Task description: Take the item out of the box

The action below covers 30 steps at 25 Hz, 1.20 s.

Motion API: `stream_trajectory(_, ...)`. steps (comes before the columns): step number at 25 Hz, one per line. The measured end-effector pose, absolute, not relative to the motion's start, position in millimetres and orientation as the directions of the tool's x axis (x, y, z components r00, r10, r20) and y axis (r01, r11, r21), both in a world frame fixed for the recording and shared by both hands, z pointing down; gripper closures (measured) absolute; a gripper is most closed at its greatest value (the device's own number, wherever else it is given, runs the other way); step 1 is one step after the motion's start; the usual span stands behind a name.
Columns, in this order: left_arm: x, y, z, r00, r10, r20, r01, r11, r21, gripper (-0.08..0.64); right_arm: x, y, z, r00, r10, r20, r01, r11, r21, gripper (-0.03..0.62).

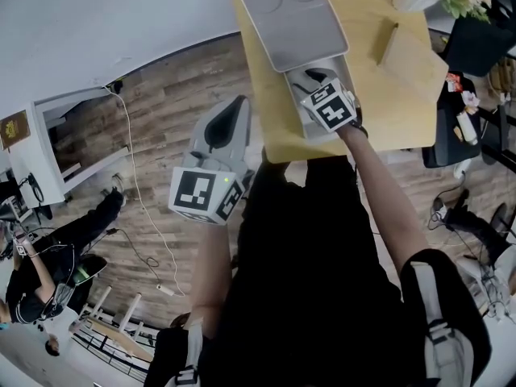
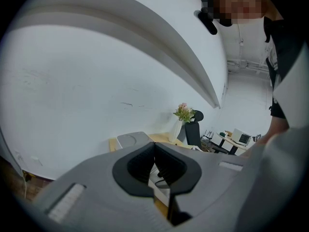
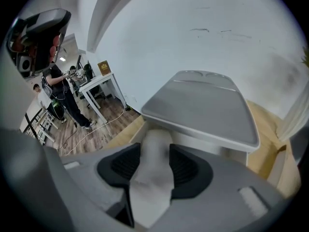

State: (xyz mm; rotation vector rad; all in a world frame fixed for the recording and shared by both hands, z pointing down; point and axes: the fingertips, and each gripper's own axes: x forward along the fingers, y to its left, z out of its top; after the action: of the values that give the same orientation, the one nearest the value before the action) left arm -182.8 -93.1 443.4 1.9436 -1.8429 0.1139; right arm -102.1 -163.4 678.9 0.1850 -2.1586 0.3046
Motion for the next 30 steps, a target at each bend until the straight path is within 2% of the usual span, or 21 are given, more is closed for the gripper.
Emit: stream_trajectory(30,-189,-81,442,0.083,-0.931,0.355,-0.966,0.012,0.258,0.557,-104,-171,700,-0.501,-0.064,0.863,-0.281,0.955,-0.092,0.408)
